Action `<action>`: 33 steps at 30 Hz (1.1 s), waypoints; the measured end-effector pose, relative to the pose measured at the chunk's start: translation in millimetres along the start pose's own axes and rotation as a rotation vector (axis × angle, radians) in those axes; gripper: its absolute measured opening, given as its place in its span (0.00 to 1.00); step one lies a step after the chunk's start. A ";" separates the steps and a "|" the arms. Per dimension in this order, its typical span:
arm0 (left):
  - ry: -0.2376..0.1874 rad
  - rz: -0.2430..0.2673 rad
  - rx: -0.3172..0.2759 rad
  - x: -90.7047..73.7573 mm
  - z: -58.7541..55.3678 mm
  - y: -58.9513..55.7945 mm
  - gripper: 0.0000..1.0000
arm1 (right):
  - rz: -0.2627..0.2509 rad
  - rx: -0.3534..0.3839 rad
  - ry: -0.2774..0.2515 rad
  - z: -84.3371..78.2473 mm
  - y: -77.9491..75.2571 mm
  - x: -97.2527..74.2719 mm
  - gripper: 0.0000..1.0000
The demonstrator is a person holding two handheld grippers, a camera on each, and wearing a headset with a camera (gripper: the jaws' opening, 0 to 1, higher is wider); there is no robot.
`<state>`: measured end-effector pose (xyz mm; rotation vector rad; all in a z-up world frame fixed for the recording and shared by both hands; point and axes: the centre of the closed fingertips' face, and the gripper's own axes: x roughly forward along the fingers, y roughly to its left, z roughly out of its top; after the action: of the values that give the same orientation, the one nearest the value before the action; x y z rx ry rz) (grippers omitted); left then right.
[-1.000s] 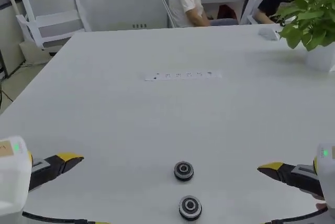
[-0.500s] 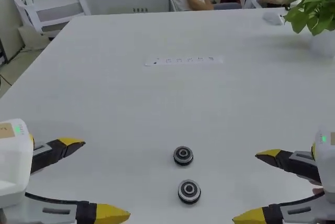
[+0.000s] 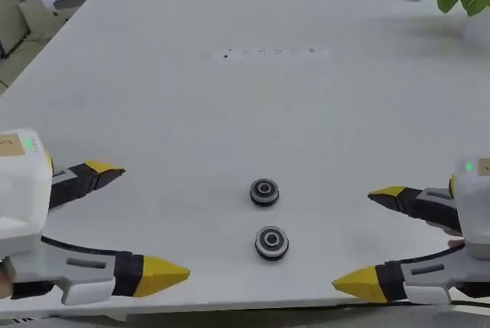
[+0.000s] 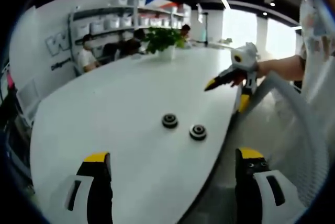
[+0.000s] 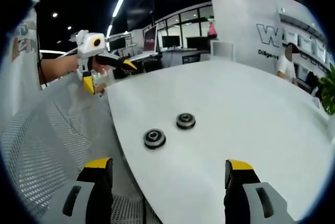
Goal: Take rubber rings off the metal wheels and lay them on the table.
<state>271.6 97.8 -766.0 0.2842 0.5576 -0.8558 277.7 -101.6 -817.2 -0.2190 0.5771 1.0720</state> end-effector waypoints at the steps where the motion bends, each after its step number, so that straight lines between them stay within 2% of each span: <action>1: 0.003 -0.002 0.000 0.2 -0.7 -0.3 1.00 | 0.000 -0.001 -0.001 0.1 0.0 -0.1 0.88; 5: -0.001 -0.006 -0.008 0.8 -0.3 -1.3 1.00 | 0.002 -0.001 -0.004 1.0 0.1 -0.3 0.88; 9: 0.022 -0.006 0.015 3.9 -3.2 -2.0 1.00 | -0.001 0.000 -0.005 0.8 -0.1 -0.1 0.87; 14: 0.018 -0.014 0.012 5.2 -1.3 -3.8 1.00 | 0.002 0.001 -0.004 -0.3 0.6 1.1 0.87; 17: 0.036 -0.014 0.023 6.4 -4.3 -2.5 1.00 | 0.004 0.001 -0.003 -0.3 0.9 1.9 0.87; 22: 0.028 -0.018 0.017 7.9 -1.7 -0.4 1.00 | 0.006 0.001 -0.001 0.6 -1.5 3.5 0.87; 28: 0.031 -0.030 0.024 11.2 -0.5 2.0 1.00 | 0.012 -0.006 0.002 3.9 -3.5 7.0 0.86; 33: 0.048 -0.053 0.041 17.5 -3.4 0.6 1.00 | 0.024 -0.010 -0.009 8.1 -6.2 13.6 0.85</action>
<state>280.1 88.7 -778.8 0.3299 0.5951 -0.9141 290.6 -90.6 -818.5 -0.2166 0.5677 1.0984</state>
